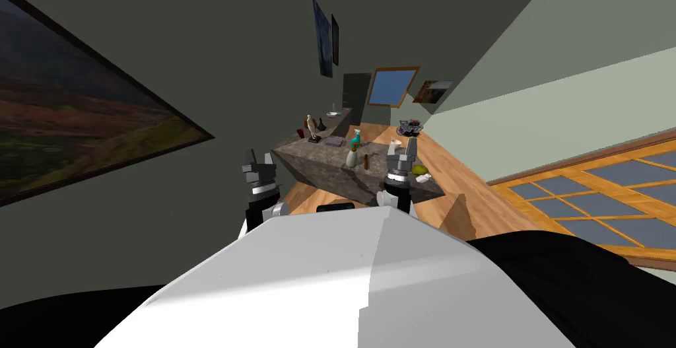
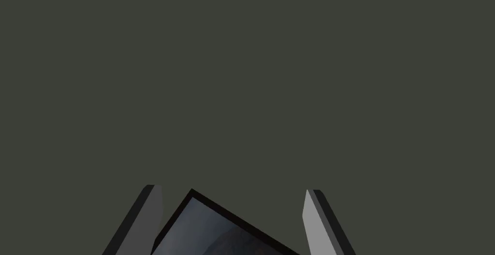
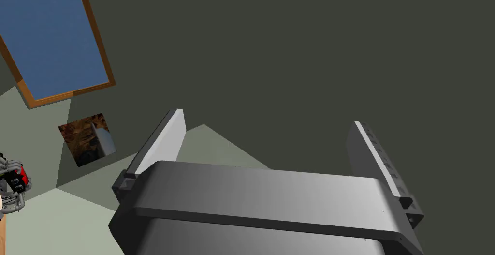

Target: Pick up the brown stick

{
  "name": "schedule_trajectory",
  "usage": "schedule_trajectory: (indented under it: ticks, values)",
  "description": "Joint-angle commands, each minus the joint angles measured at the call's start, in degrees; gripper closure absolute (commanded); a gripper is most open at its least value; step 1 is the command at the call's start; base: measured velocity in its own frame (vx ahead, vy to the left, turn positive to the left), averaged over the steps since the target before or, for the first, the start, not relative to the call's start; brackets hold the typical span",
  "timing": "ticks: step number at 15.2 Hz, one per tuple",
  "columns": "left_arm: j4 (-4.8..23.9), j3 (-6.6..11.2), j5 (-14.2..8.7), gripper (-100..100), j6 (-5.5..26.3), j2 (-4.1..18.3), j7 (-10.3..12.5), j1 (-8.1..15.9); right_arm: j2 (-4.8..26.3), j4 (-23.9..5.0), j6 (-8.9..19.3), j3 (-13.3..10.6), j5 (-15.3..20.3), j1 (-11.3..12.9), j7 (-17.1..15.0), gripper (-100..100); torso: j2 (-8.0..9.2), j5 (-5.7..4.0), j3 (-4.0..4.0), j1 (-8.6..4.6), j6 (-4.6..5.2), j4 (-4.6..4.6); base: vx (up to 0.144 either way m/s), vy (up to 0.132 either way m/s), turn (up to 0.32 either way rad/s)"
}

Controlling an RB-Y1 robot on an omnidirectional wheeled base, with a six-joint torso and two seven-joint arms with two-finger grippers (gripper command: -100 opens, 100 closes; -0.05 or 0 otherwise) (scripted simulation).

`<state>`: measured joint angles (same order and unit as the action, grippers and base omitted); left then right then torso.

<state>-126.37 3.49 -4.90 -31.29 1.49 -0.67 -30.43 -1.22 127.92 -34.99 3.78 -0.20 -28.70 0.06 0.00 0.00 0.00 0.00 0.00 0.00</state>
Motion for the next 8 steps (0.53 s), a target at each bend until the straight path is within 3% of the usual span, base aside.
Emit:
schedule_trajectory:
  ticks: [1,8]
  values:
    - [0.0,0.0,0.0,0,0.0,0.0,0.0,0.0,2.27,-0.11,-0.05,0.26,0.65,-0.56,0.22,-100,0.0,0.0,0.0,0.0,0.0,0.0,0.001,-0.002,0.068]
    - [0.0,0.0,0.0,0,0.0,0.0,0.0,0.01,9.48,-0.76,-0.31,1.81,4.56,-3.89,1.55,-100,-0.01,-0.03,0.0,-0.15,-0.04,0.0,0.003,-0.021,0.163]
